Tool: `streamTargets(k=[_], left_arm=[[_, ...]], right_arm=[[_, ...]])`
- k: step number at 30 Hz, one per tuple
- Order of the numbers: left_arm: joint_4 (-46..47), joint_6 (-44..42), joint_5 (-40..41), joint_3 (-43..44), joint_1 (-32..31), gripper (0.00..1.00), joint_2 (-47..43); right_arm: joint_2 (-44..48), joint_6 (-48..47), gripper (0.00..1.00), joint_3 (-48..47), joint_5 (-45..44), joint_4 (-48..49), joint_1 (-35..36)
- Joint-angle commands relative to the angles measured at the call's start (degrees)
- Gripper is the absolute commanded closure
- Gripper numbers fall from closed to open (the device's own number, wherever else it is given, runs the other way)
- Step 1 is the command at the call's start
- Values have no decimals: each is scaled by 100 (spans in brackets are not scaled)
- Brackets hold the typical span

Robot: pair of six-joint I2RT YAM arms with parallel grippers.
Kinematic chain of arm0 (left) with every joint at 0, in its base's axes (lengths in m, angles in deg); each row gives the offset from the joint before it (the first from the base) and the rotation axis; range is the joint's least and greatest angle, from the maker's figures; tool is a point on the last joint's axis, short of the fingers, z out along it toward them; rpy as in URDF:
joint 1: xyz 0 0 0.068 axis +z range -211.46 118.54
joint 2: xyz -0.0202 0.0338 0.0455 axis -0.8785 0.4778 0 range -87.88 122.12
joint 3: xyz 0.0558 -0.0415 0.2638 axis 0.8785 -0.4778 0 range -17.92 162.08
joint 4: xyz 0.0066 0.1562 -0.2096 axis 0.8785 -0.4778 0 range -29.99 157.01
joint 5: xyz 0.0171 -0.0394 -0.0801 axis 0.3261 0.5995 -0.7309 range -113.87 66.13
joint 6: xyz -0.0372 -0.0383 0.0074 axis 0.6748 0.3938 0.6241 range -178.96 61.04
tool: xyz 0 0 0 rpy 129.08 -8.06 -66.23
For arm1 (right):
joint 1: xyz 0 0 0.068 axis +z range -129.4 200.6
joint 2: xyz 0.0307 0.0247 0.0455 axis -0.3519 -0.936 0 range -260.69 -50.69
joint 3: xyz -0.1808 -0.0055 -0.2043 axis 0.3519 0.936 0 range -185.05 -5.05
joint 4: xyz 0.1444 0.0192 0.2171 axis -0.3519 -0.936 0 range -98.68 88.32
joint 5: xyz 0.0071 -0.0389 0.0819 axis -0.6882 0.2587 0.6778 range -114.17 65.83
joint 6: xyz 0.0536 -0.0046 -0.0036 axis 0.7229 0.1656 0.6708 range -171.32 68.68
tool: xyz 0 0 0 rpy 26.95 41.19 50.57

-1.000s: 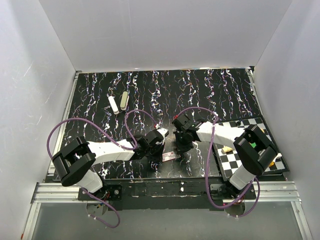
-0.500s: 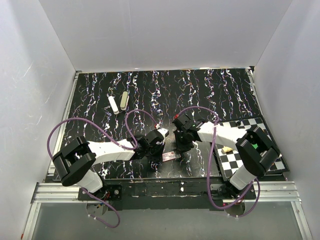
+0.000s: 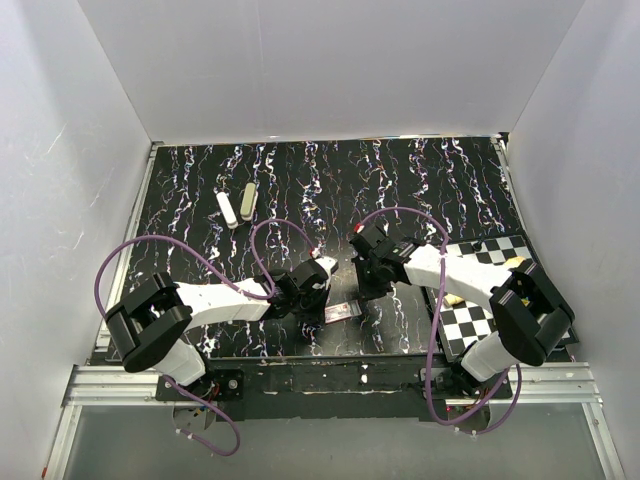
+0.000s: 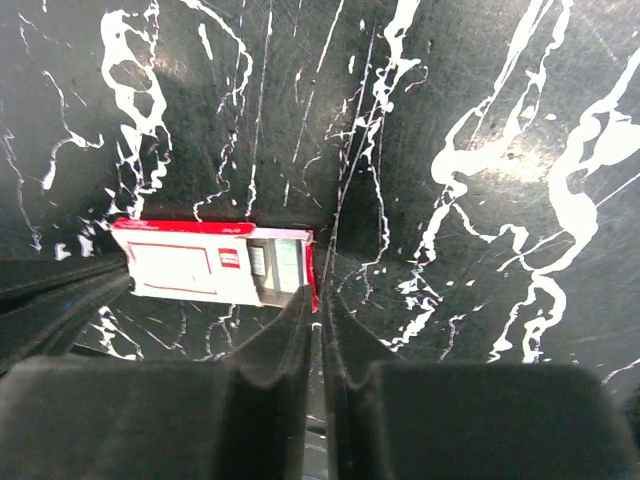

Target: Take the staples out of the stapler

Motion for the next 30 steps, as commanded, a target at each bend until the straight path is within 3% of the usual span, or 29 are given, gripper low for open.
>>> streamTargets(k=[1,30], left_arm=[[-333,-93,58,60,-45,100,34],[-333,-93,58,156,-45,100,130]], right_arm=[[68,-114,98,-44,-178,-149,-44],[-715,-185,99,-185,735,167,-44]])
